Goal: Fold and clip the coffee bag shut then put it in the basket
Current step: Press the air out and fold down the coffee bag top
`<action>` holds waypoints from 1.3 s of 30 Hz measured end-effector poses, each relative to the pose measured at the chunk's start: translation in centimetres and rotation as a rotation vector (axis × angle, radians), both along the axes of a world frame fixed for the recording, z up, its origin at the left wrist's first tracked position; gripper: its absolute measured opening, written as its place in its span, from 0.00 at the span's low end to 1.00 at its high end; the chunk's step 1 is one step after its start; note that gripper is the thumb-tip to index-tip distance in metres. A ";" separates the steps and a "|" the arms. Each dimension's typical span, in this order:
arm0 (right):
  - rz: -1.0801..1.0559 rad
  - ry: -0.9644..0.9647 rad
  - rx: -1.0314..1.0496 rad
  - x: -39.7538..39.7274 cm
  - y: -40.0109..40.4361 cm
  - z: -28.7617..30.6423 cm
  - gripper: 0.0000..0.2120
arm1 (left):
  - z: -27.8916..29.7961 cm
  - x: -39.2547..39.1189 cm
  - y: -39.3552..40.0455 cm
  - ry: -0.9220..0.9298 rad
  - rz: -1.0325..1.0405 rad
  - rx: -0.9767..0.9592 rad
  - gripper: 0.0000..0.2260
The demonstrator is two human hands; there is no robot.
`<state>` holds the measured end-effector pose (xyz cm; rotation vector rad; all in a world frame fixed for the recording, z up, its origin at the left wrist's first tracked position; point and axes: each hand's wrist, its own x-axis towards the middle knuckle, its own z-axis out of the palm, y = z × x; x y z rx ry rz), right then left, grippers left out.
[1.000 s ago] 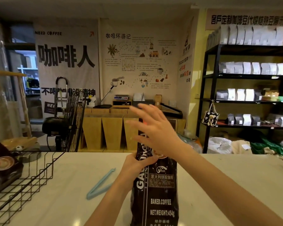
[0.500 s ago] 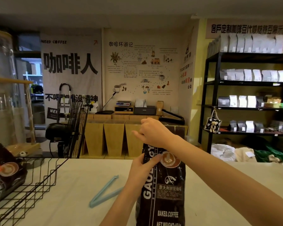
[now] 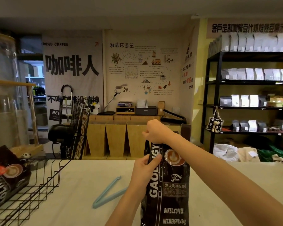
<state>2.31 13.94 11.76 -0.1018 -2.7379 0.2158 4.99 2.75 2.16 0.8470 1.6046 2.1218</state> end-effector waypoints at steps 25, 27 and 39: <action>0.017 0.239 -0.148 5.7 2.3 0.9 0.25 | 1.4 -1.6 -1.9 0.041 -0.172 -0.161 0.21; 0.019 0.279 -0.118 6.0 2.1 1.1 0.22 | 1.6 -1.6 -1.9 0.091 -0.164 -0.208 0.26; -0.063 0.318 0.021 4.3 2.3 0.2 0.30 | 1.8 -0.8 -2.1 0.102 -0.095 -0.191 0.16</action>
